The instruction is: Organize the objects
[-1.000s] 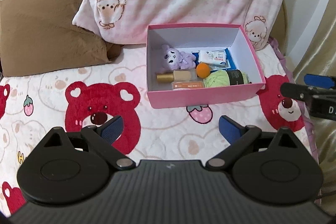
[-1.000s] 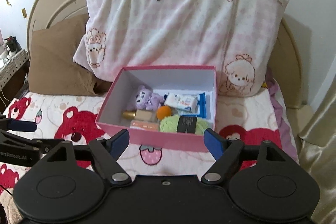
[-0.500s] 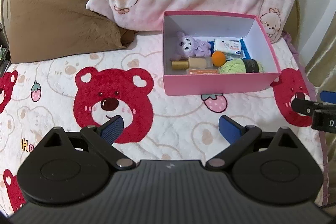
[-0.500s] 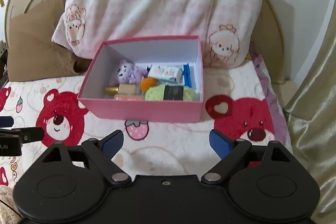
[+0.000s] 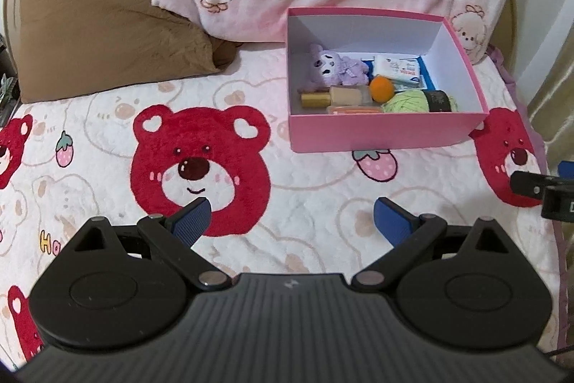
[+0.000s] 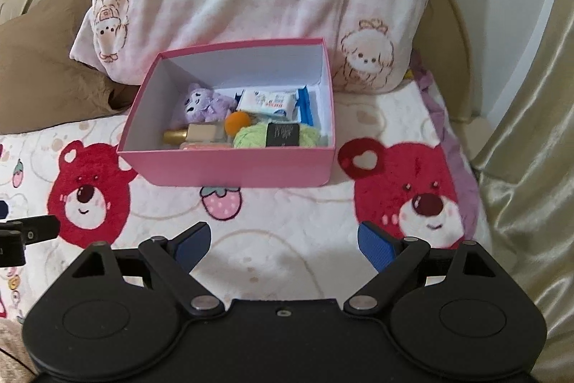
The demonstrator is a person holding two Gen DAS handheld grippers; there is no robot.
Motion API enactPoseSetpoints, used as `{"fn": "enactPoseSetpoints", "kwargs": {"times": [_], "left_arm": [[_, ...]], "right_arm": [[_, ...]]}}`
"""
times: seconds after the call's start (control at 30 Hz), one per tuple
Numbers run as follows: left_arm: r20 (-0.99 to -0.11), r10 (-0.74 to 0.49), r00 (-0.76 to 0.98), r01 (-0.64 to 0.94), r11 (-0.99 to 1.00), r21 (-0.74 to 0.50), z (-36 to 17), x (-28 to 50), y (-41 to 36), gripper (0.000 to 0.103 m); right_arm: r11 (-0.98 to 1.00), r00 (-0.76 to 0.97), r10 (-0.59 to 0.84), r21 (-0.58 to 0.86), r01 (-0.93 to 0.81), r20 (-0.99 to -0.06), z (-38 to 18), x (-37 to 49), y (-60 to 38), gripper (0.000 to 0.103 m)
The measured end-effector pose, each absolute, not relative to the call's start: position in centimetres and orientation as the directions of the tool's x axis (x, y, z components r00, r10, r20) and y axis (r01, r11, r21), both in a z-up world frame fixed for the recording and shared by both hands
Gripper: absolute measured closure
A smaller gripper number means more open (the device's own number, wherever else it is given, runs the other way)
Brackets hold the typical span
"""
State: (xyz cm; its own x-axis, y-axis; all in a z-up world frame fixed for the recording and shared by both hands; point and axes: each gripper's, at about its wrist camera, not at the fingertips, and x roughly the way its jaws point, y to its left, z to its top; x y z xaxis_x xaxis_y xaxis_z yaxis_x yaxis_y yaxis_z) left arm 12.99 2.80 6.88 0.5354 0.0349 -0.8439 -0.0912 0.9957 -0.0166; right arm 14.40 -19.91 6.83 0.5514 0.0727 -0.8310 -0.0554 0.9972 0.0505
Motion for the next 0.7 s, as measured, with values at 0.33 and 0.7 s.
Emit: {"fn": "enactPoseSetpoints", "kwargs": {"times": [0.33, 0.7], "left_arm": [[-0.856, 0.02, 0.517, -0.073, 0.997, -0.021, 6.4, 12.8, 2.5, 0.005], [-0.873, 0.029, 0.487, -0.064, 0.998, -0.003, 5.7, 12.7, 2.3, 0.005]], "right_arm": [[0.998, 0.529, 0.058, 0.031, -0.061, -0.847, 6.5, 13.6, -19.5, 0.011], [0.996, 0.526, 0.059, 0.018, -0.083, -0.849, 6.4, 13.4, -18.7, 0.011]]}}
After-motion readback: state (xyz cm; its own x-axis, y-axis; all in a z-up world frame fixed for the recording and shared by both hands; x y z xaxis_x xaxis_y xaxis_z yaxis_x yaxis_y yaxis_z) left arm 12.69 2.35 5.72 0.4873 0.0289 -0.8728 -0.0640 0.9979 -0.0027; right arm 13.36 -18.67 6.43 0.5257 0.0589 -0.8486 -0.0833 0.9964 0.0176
